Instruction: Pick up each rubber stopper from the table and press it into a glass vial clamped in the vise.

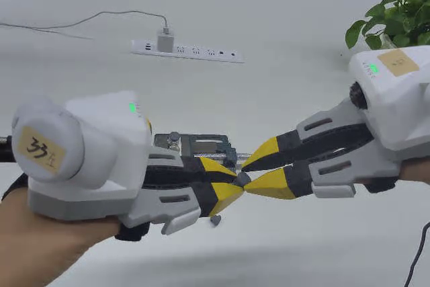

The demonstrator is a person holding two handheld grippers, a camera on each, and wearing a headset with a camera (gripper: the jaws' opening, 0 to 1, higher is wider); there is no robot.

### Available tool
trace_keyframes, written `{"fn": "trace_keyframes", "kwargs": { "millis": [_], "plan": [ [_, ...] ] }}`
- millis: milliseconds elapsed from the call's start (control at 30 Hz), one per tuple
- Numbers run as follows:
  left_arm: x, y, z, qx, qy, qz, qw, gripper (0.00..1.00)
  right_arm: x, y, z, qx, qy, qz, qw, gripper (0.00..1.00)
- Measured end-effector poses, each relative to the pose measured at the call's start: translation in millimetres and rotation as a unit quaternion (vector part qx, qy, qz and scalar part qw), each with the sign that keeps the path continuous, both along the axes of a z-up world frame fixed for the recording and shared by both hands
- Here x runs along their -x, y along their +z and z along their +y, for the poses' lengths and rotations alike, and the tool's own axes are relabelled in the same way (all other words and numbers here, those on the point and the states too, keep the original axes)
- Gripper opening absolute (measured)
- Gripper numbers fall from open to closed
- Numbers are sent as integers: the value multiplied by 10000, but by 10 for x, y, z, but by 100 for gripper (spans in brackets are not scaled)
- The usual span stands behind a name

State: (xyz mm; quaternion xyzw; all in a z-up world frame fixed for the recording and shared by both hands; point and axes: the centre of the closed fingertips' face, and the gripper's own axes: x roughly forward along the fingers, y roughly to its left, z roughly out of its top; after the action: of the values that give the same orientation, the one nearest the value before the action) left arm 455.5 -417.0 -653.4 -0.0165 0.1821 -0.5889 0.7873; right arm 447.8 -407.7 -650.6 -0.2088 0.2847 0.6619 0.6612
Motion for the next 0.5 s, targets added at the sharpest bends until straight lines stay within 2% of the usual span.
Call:
{"fn": "trace_keyframes", "kwargs": {
  "millis": [233, 500],
  "plan": [
    [-6, -7, -6, -62, -51, -29, 10000, 4, -2, -6, -2, 30, 59, -29, 10000, 8],
    [3, -26, -15, -202, -124, -146, 9996, 4, 2, -26, -9, 79, 72, -14, 9999, 8]
  ]
}}
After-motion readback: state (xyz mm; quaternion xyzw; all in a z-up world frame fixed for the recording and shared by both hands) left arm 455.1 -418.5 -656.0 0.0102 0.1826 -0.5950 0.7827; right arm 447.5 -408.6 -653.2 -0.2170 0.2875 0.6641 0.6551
